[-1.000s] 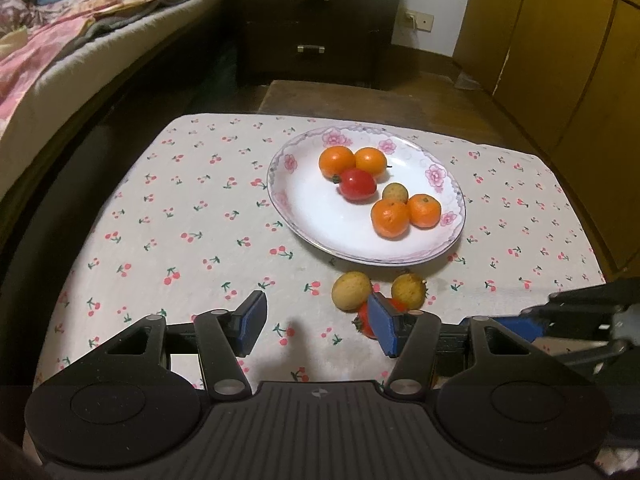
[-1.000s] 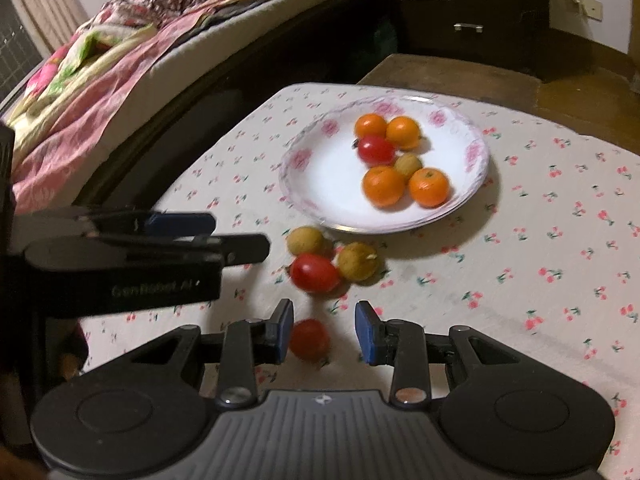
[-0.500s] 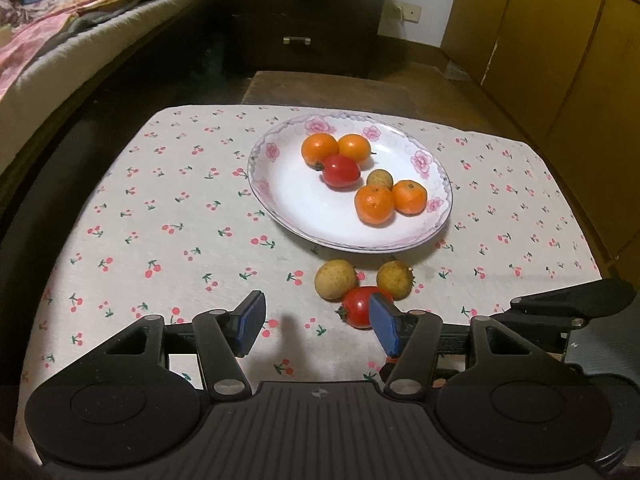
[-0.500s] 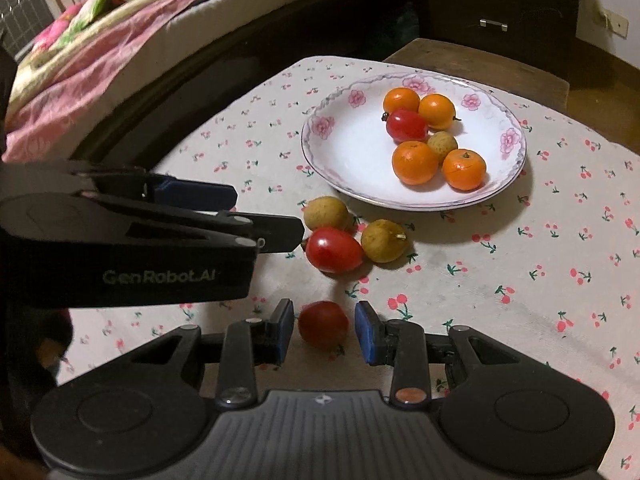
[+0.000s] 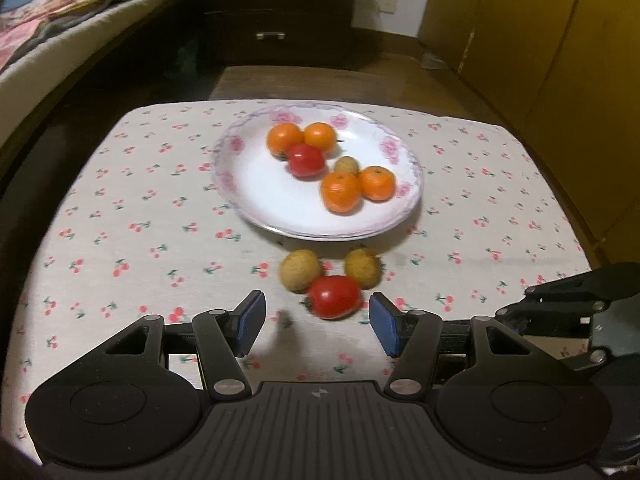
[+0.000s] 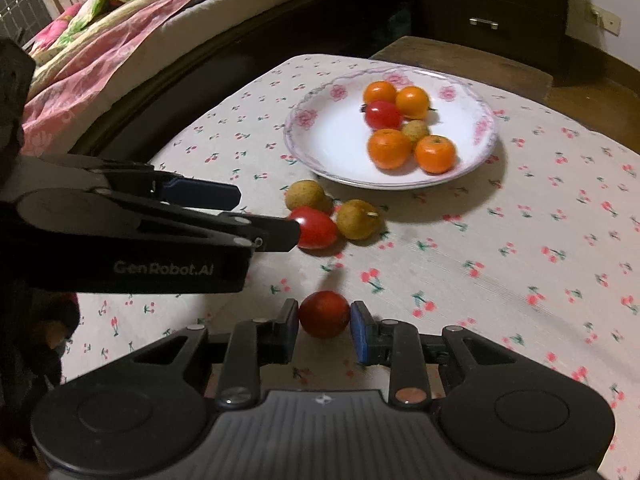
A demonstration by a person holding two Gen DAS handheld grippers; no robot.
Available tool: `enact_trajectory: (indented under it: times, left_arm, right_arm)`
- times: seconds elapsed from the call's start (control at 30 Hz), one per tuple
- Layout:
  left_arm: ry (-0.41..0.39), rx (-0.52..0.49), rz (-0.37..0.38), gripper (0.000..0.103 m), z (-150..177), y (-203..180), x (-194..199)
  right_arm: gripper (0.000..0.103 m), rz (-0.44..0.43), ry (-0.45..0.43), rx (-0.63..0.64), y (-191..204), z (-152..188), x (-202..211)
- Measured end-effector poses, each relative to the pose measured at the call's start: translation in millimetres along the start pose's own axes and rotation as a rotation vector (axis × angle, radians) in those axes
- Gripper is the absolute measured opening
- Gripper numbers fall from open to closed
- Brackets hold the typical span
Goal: Organize fruits
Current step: 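Move the left tool onto a red tomato while the right tool approaches another tomato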
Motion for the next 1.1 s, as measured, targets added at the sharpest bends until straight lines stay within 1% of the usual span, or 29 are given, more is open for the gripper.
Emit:
enact_trajectory:
  times: [0.13,0.27,0.37,0.5,0.67,0.77,0.8,0.87,0.93,1.1]
  left_arm:
    - [0.014,-0.017,0.031,0.063,2,-11,-7]
    - [0.026,-0.047,0.045,0.063,3,-20,-15]
    - [0.021,-0.064,0.042,0.065,1,-21,-20]
    - [0.024,-0.044,0.056,0.065,-4,-17,-26]
    - [0.029,-0.077,0.060,0.066,-3,-22,-29]
    - [0.052,-0.091,0.074,0.066,2,-25,-28]
    - [0.053,-0.091,0.075,0.064,4,-26,-27]
    - [0.061,-0.083,0.086,0.064,6,-26,-22]
    - [0.068,-0.083,0.099,0.064,8,-27,-18]
    - [0.059,-0.129,0.108,0.067,10,-34,-10]
  right_arm:
    - [0.036,0.005,0.001,-0.034,-13,5,5]
    - [0.036,0.000,0.011,-0.046,-18,7,5]
    - [0.036,-0.001,0.020,-0.052,-20,9,3]
    - [0.036,-0.007,0.029,-0.073,-23,11,-1]
    - [0.036,-0.007,0.029,-0.073,-23,9,-3]
    - [0.036,-0.011,0.032,-0.077,-24,10,-2]
    - [0.036,-0.013,0.036,-0.077,-24,10,-1]
    - [0.036,-0.014,0.043,-0.074,-23,11,0]
    - [0.036,-0.016,0.052,-0.073,-23,12,0]
    - [0.036,-0.014,0.064,-0.075,-26,20,7]
Point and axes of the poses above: each gripper's, at about its wrist camera, not at the fingertips, and x roughly against the way its jaws point, y to its left, z to its underside, the point moved 7 cm from there along -x, roughly the way its jaws point, and after that the axes turned 4 degrees about z, right-handed, at the moved point
